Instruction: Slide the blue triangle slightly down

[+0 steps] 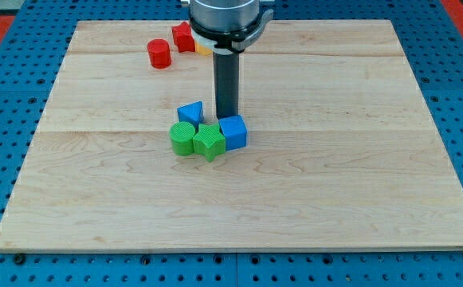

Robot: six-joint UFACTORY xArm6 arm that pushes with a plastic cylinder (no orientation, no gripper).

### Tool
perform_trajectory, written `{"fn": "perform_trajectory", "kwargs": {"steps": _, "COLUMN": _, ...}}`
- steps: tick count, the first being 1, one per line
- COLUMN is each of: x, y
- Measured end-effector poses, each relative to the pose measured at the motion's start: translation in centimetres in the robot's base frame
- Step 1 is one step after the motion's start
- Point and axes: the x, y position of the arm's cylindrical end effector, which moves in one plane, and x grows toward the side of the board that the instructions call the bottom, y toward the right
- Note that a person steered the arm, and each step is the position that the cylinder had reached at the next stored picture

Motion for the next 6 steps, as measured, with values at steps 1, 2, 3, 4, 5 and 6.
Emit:
{"fn": "perform_trajectory", "kwargs": {"steps": 1, "x": -4.2, "y": 0.4}}
{"fn": "perform_trajectory", "kwargs": {"steps": 2, "x": -4.7, "y": -5.0}}
{"fn": "perform_trajectory", "kwargs": {"steps": 3, "x": -2.6, "y": -6.1}}
{"fn": "perform_trajectory", "kwargs": {"steps": 4, "x": -0.8, "y": -6.0}}
{"fn": "perform_trajectory", "kwargs": {"steps": 5, "x": 0.8, "y": -4.8}}
{"fn": "perform_trajectory", "kwargs": {"steps": 6, "x": 0.8, "y": -4.3}}
